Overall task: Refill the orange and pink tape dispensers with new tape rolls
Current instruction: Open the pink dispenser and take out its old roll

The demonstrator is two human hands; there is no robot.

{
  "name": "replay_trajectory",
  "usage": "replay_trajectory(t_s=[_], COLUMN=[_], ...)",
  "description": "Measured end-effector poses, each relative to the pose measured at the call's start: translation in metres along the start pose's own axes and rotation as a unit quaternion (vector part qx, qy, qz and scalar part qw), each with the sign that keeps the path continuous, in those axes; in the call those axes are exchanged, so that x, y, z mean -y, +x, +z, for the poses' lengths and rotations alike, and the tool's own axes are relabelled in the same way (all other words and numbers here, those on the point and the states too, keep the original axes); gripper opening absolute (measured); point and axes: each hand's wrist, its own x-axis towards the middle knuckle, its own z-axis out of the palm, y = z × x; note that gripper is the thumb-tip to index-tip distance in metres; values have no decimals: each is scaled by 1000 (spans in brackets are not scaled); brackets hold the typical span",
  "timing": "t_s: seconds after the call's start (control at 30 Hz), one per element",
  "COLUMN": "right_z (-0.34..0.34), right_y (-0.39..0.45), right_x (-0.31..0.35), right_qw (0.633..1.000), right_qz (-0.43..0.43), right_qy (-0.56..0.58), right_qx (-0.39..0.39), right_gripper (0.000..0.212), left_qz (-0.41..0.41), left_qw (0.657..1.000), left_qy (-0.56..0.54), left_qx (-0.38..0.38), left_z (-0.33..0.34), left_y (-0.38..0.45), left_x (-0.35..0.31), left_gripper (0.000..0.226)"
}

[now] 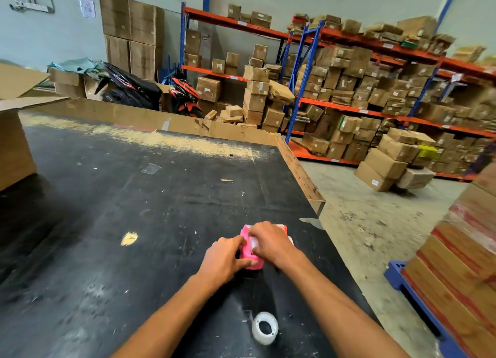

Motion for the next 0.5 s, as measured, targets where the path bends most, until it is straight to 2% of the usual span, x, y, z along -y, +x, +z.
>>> replay_trajectory(t_s=[0.13,0.27,0.33,0.43,0.5], right_z=[3,4,0,-10,-17], right_y=[-9,-27,-41,-61,-74], right_x=[-2,-14,-20,-26,-27], right_qw=[998,980,964,950,946], right_qz=[-16,17,20,13,-1], right_qy=[20,142,209,252,260], right_qx=[-53,-139,-165,-184,-191], right_gripper=[24,31,37,40,41], left_qz=[-13,-21,-13,-5,-33], left_qw=[1000,998,996,985,963], left_qy=[1,-41,-89,-150,-250], left_qx=[18,30,5,-88,-92], left_z=[-3,0,-6,-18,-24], left_y=[3,2,-5,-15,-28], left_x=[-2,1,-5,-16,-30], left_gripper=[52,69,76,51,25])
